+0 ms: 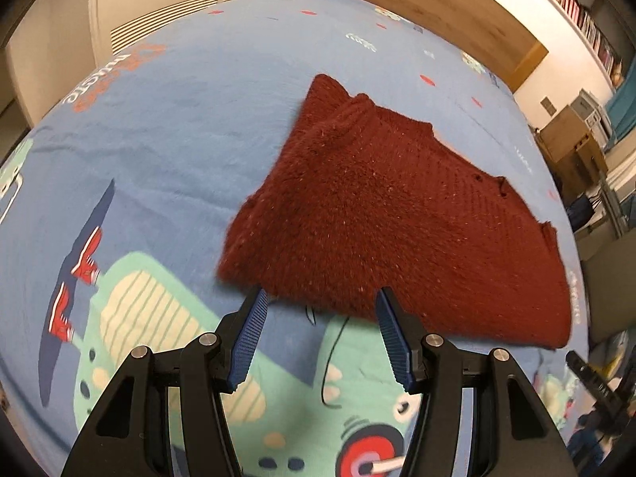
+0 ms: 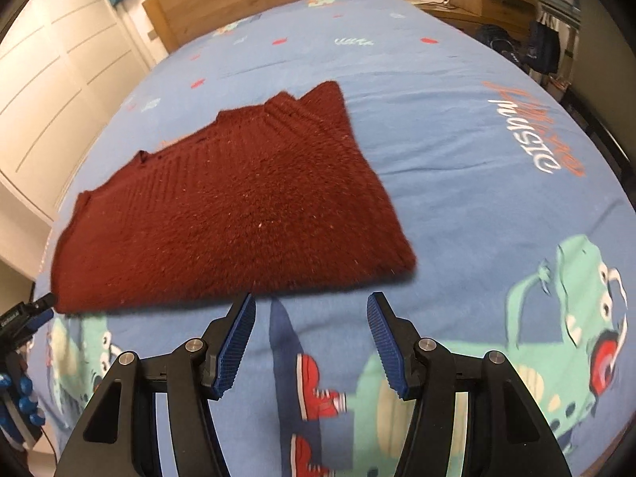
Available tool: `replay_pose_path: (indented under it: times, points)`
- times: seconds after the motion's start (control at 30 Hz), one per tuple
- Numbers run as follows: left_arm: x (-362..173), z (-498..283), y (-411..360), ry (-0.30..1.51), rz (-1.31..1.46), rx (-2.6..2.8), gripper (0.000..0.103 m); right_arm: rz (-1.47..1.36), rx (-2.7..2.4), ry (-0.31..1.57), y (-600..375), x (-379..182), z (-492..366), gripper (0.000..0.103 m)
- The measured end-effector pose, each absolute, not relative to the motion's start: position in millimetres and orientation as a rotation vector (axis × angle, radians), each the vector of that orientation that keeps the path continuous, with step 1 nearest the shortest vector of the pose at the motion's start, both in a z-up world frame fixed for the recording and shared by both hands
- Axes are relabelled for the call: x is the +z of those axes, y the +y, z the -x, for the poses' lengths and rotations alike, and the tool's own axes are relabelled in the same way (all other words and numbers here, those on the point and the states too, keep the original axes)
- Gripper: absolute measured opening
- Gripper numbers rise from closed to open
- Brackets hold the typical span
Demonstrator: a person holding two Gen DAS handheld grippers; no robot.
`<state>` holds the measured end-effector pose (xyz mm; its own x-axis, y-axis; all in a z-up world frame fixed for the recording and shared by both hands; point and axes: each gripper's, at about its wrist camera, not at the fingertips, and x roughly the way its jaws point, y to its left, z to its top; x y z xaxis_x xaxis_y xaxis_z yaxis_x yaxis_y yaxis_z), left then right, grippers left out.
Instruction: Fold small clothes
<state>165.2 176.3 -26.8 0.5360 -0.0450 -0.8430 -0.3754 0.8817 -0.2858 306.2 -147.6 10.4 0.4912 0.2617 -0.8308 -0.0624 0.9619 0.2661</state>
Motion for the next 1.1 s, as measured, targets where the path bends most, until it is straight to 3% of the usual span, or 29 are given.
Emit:
replay_pose_path:
  times: [0.37, 1.1]
  points:
    - [9, -137, 188, 0.947, 0.728, 0.093, 0.060, -0.308, 0.229, 0.974, -167, 33, -239, 0.060]
    - [-35, -112, 174, 1.043, 0.847, 0.063, 0.061, -0.310, 0.221, 1.028, -174, 1, -174, 0.060]
